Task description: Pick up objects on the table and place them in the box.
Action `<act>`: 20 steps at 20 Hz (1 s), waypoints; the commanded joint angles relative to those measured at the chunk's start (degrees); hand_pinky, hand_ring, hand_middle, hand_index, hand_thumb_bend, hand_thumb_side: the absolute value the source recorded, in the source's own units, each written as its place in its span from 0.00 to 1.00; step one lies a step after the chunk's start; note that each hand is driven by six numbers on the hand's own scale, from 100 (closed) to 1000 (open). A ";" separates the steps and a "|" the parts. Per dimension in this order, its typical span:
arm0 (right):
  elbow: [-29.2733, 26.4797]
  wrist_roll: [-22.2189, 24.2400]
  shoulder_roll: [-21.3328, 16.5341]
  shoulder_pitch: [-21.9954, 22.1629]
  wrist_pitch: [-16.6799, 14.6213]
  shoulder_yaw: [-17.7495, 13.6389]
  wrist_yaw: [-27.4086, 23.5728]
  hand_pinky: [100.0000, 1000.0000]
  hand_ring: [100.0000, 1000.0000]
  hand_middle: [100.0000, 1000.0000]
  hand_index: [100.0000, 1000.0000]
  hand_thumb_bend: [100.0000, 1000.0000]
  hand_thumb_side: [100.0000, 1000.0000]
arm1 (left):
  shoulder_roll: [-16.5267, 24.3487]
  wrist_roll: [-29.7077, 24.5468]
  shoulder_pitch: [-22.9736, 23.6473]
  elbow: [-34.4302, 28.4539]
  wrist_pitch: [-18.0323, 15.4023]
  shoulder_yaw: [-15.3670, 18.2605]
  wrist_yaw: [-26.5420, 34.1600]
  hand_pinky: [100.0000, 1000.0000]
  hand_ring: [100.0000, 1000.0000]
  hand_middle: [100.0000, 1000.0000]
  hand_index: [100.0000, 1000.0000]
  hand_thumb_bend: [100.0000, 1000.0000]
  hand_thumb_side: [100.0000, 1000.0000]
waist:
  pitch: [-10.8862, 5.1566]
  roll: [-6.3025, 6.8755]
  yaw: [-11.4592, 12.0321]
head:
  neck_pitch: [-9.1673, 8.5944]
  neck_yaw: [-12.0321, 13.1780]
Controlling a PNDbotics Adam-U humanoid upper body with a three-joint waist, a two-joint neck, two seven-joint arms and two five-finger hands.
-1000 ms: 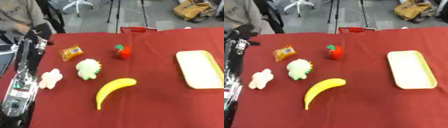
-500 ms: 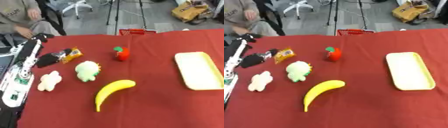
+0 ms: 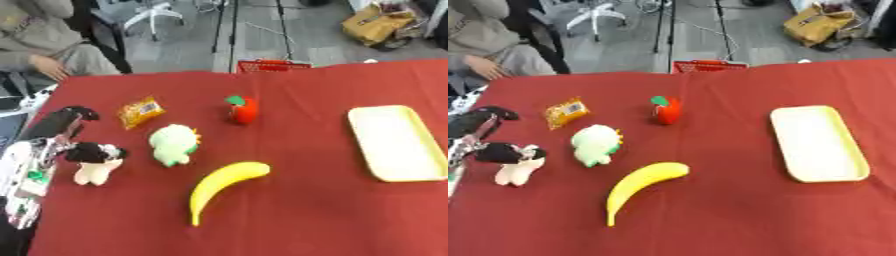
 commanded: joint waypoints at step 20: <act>-1.43 0.25 -0.79 -0.54 -0.06 -0.02 -0.16 0.55 0.58 0.57 0.71 0.17 0.63 | 0.05 18.82 -2.87 13.48 -1.41 -0.52 11.46 0.73 0.79 0.77 0.84 0.84 0.45 | -1.81 0.19 0.05 | -1.25 -0.13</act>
